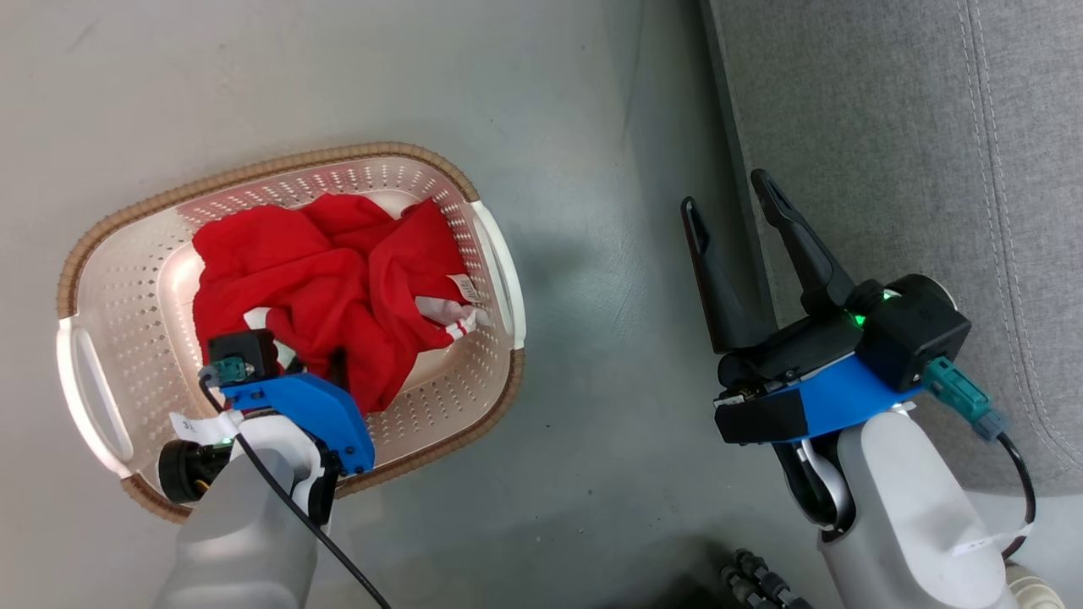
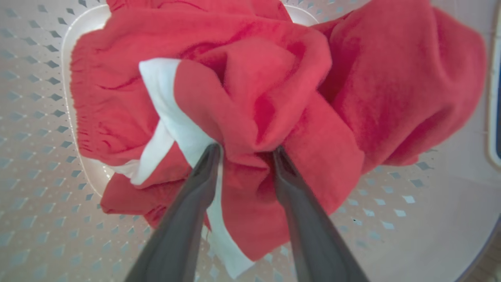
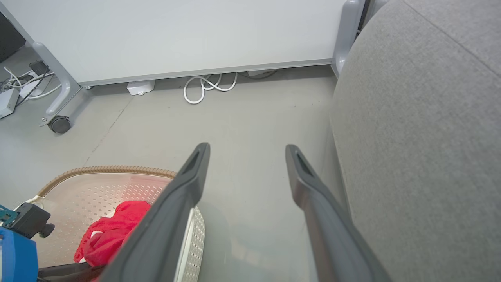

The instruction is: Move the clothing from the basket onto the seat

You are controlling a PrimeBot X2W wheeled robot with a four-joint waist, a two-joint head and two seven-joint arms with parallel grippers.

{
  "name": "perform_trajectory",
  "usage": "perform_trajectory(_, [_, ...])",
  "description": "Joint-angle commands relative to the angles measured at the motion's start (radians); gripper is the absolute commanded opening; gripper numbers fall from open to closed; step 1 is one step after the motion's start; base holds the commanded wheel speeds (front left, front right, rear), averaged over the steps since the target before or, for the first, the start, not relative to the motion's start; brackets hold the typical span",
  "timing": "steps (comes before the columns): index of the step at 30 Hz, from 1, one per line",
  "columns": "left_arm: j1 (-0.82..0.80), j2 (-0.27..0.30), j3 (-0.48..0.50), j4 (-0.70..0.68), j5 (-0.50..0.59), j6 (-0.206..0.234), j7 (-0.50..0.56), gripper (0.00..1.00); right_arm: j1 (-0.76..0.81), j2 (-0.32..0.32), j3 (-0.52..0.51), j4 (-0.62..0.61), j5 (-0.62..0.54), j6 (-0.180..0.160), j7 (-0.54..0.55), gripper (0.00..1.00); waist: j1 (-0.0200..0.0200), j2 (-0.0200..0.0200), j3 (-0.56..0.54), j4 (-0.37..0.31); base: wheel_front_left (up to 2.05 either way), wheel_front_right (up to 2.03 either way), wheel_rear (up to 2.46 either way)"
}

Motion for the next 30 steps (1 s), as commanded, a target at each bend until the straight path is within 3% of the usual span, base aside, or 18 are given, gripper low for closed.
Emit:
perform_trajectory(1, [-0.019,0.003,-0.005,0.000,0.003,-0.006,0.002,0.00,-0.016,-0.003,-0.003,-0.008,0.008,0.000,-0.005,1.00,-0.0001,0.0000,0.005,-0.005,0.00,0.00,0.00])
perform_trajectory(19, [-0.017,0.010,-0.036,0.007,-0.005,-0.001,0.002,0.00,-0.002,-0.003,-0.007,-0.004,0.020,0.000,-0.005,1.00,-0.0001,0.0000,-0.020,-0.011,0.00,0.00,0.00])
perform_trajectory(30, [0.105,-0.011,-0.074,0.009,-0.029,-0.016,-0.044,0.00,0.075,-0.004,-0.012,0.088,-0.013,0.000,-0.005,1.00,-0.0001,0.0000,-0.265,0.031,0.00,0.00,0.00])
